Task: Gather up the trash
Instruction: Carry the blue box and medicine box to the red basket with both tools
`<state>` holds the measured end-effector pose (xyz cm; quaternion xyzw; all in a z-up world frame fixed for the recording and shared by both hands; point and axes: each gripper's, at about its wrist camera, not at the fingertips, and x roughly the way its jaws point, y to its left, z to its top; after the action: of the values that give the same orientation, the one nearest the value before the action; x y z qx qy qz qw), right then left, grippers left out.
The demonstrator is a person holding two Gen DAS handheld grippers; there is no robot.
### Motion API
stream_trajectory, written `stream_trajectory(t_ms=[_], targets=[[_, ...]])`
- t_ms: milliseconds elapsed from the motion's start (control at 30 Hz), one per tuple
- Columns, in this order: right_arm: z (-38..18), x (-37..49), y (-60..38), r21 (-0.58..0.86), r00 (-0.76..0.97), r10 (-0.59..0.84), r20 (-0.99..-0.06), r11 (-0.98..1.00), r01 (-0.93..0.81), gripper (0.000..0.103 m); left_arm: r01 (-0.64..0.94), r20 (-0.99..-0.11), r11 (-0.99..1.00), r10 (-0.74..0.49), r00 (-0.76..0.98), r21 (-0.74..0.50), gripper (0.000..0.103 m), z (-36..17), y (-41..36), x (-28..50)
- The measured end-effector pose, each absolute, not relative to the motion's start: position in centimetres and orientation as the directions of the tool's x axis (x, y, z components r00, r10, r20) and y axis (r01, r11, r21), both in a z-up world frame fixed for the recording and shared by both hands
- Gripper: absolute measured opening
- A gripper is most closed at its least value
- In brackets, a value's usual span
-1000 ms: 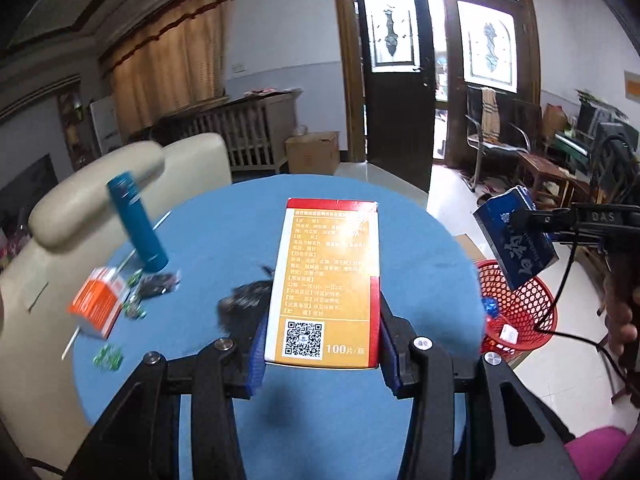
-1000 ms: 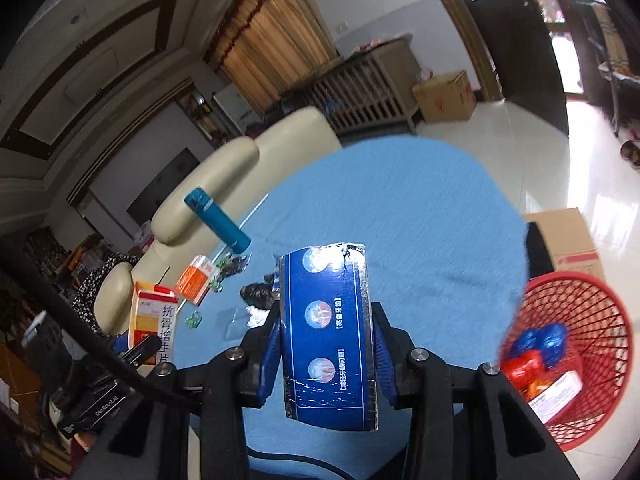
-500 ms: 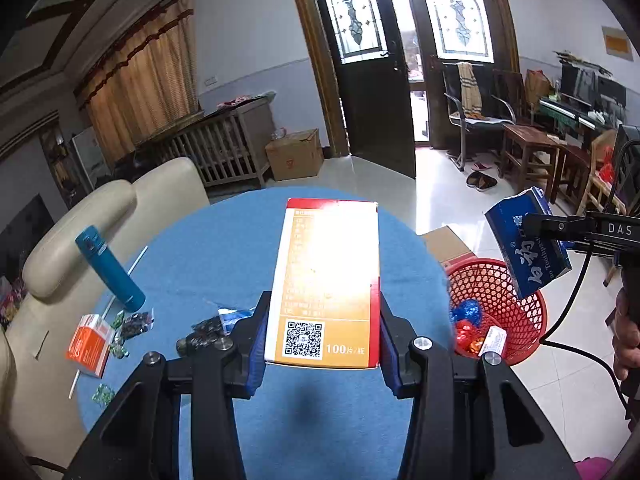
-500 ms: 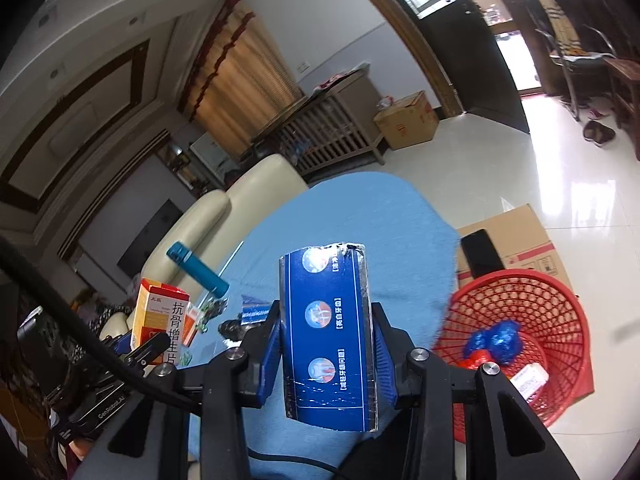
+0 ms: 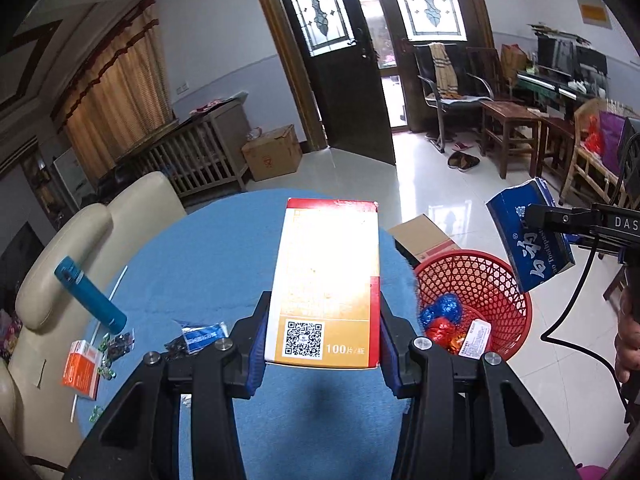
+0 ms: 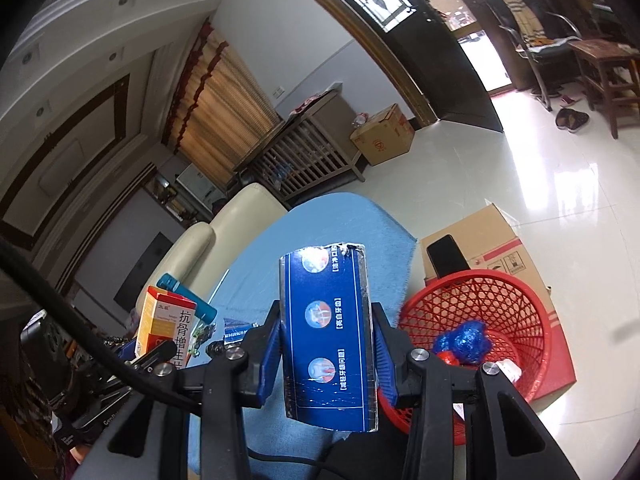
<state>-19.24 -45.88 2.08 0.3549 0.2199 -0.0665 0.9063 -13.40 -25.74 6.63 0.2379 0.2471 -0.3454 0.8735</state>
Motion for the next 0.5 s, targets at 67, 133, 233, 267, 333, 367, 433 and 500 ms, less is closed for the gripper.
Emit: stream_trajectory(t_ms=[67,133,233,267,333,367,433,500], targets=[[1.8,-19.7,-46.3,0.618,0.895,0.028,-0.444,0.733,0.283,0.043,0.728,-0.602,0.641,-0.489,0.632,0.243,0.048,6.5,-26.2,-13.5],[1.6,-20.2,-46.8,0.624,0.896,0.024,-0.443,0.727,0.289,0.043,0.738,-0.608,0.632,-0.497,0.620,0.237,0.048,6.5,-27.1,-13.7],[1.2,-20.8,-47.4,0.631,0.897,0.017,-0.442,0.716,0.297,0.043,0.756,-0.621,0.619,-0.511,0.594,0.214,0.048,6.3,-27.9,-13.8],[1.1,-21.1,-47.7,0.635,0.897,0.014,-0.442,0.712,0.301,0.043,0.761,-0.628,0.613,-0.512,0.586,0.211,0.048,6.1,-28.4,-13.9],[0.7,-21.6,-48.1,0.639,0.897,0.007,-0.442,0.704,0.309,0.043,0.768,-0.636,0.604,-0.511,0.578,0.214,0.048,5.8,-29.1,-14.0],[0.7,-21.6,-48.3,0.640,0.897,0.004,-0.442,0.702,0.313,0.043,0.774,-0.640,0.597,-0.514,0.571,0.211,0.048,5.7,-29.4,-14.1],[0.3,-21.9,-48.7,0.647,0.897,-0.001,-0.443,0.692,0.320,0.043,0.788,-0.645,0.581,-0.527,0.553,0.202,0.048,5.5,-30.2,-14.3],[-0.1,-22.3,-49.2,0.652,0.895,-0.008,-0.445,0.683,0.330,0.043,0.801,-0.652,0.563,-0.533,0.538,0.201,0.048,5.2,-31.1,-14.6]])
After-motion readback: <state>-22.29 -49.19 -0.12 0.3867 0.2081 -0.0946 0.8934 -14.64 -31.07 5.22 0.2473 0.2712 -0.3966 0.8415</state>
